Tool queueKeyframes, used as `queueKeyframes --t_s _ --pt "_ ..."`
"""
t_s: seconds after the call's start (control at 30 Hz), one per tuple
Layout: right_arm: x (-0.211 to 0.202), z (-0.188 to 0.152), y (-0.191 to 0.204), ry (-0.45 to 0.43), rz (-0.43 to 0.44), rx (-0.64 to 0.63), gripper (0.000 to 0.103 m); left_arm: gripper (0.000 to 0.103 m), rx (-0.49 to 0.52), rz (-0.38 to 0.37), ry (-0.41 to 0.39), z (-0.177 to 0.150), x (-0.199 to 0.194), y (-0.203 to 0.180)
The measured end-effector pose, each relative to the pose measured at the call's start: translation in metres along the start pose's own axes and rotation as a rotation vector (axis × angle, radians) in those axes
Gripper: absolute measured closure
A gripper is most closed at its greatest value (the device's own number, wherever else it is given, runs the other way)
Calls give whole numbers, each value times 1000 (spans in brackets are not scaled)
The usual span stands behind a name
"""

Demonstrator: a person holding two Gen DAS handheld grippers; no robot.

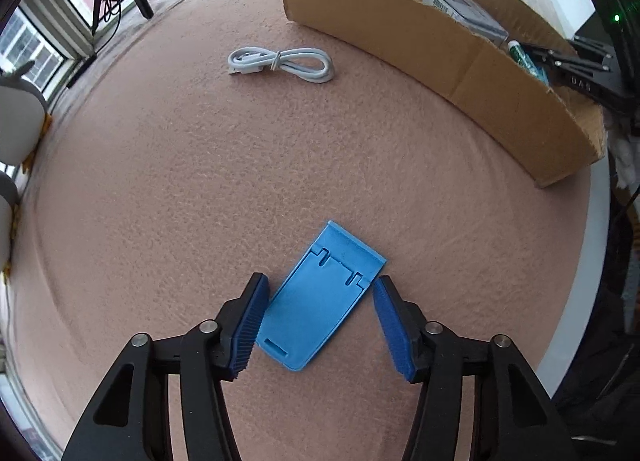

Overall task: Organize rigid objects
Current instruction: 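Reach the left tool to the blue phone stand and grasp it, then carry the blue phone stand with the left tool into the box and release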

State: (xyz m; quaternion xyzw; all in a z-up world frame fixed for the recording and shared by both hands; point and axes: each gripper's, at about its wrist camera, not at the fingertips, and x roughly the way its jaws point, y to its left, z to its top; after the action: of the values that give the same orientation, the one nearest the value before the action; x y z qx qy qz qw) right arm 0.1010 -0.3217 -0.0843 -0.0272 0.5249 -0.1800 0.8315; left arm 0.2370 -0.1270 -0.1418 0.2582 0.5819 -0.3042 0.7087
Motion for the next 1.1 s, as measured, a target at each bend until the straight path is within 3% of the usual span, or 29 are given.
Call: queueKeyframes --t_s 0.3,0.53,0.73,1.1 --pt "0 0 0 -1 -4 3 79 60 -5 3 -8 -2 -3 -9" --pt "0 0 0 -1 -3 2 79 61 -86 12 -26 -9 -6 -18" --pt "0 0 1 -1 -4 0 79 62 -180 -23 -65 -20 -12 -14" --pt "0 1 1 -1 -5 -2 79 63 -192 -5 -84 -32 -25 -31"
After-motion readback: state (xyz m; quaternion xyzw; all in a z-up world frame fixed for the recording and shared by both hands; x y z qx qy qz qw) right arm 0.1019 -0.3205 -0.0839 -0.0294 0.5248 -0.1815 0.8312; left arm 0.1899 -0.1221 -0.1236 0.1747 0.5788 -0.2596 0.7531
